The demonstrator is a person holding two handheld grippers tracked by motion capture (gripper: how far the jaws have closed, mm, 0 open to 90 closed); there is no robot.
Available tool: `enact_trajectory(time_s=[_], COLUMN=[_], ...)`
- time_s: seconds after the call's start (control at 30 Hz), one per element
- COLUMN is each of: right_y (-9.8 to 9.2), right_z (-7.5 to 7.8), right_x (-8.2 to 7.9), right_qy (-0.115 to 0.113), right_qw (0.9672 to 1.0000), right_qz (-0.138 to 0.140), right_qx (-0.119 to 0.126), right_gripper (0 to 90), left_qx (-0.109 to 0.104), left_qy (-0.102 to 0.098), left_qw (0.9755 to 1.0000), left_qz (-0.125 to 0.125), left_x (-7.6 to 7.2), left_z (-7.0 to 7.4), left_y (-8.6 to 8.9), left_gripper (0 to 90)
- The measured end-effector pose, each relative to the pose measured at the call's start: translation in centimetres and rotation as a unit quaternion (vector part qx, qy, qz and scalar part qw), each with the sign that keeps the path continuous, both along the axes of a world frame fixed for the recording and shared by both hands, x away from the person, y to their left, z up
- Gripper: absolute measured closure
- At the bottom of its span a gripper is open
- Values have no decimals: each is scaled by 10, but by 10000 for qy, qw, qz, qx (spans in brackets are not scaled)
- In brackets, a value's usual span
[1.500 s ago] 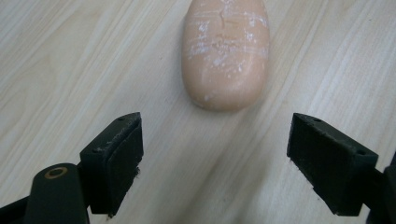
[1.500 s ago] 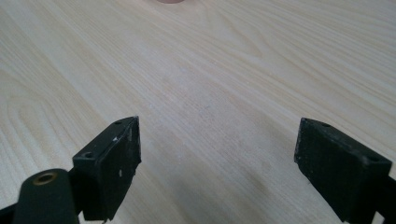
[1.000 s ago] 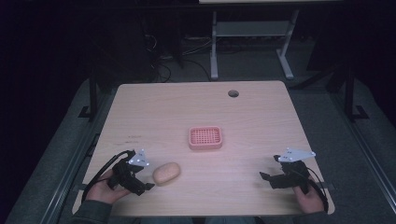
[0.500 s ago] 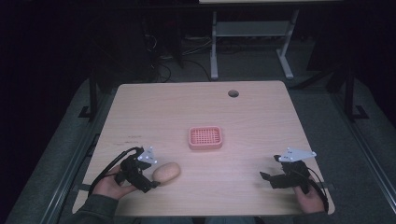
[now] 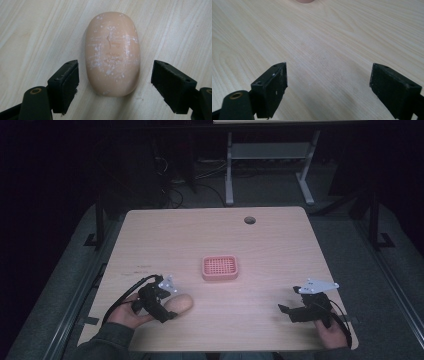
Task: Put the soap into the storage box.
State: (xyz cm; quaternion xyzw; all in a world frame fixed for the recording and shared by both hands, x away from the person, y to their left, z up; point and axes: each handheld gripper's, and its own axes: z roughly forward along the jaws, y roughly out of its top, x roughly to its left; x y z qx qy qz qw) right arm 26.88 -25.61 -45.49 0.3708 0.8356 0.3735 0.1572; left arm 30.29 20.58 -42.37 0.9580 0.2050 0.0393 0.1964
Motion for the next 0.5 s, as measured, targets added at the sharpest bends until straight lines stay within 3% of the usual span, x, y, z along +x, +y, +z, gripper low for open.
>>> enact_trajectory(time_s=[0.5], right_y=[1], right_z=[0], right_x=[-1], right_qy=[-4], right_qw=[10000], right_qz=[11], right_qx=[23], right_gripper=[142], left_qx=[359], left_qy=[201], left_qw=[9991], left_qz=[-114], left_x=[11], left_z=[-6], left_y=[-19], left_gripper=[247])
